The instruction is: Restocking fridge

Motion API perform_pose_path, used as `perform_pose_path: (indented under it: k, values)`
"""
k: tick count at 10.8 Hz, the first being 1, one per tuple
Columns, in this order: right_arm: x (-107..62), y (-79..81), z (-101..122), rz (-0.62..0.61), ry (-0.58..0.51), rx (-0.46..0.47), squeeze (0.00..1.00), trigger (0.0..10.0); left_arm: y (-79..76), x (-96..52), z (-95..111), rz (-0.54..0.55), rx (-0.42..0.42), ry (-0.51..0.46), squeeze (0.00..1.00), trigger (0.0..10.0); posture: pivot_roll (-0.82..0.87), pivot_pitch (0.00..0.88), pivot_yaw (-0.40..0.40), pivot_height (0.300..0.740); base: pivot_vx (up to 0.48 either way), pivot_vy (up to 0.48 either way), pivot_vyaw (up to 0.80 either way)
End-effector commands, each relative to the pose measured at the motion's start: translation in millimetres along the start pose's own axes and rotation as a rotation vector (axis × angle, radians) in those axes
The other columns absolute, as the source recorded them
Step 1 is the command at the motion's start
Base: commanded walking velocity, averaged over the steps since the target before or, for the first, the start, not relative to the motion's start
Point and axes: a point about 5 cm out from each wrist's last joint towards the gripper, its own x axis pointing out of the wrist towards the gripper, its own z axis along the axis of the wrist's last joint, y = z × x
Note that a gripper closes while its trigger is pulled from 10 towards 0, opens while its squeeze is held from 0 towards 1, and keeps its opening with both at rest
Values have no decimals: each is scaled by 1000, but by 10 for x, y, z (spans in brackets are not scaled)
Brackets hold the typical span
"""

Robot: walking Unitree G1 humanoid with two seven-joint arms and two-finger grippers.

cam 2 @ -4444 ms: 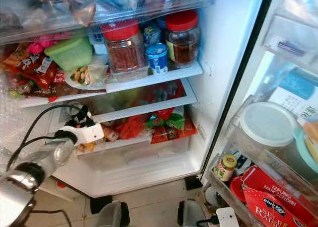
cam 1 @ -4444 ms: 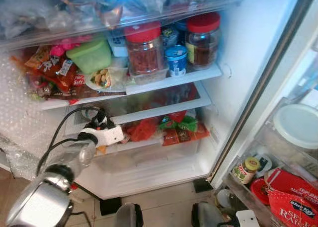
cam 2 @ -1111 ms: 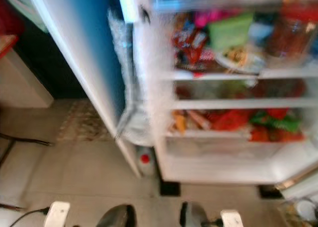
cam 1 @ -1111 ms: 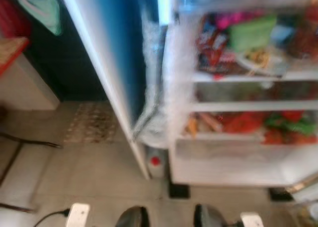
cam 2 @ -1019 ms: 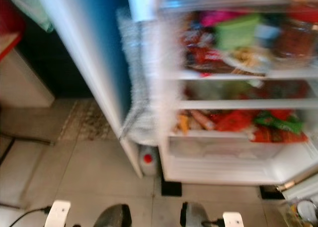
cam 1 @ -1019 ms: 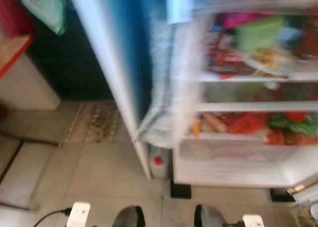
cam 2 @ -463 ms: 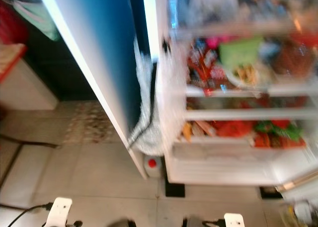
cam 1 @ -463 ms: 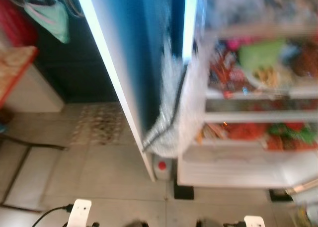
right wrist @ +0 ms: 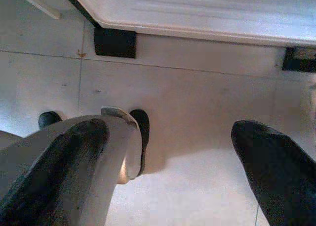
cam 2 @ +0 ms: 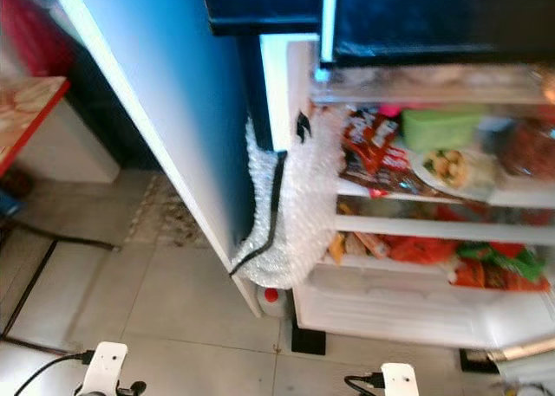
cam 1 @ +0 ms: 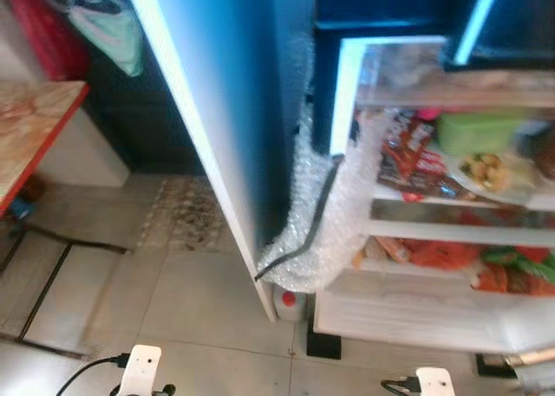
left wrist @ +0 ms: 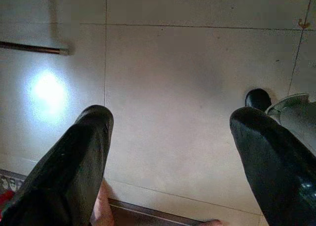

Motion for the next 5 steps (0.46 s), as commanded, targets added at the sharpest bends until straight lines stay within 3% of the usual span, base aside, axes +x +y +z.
perform_pose_path:
  k: [1,5]
  values:
    - [-15,50,-94,16,21,19,0,10000,11,-16,-100,9,-10,39,0,10000,-13,104,112,740,0,480,0]
    - [-16,38,-92,1,19,31,0,10000,-20,-29,-173,10,-14,59,0,10000,-14,99,113,740,0,480,0]
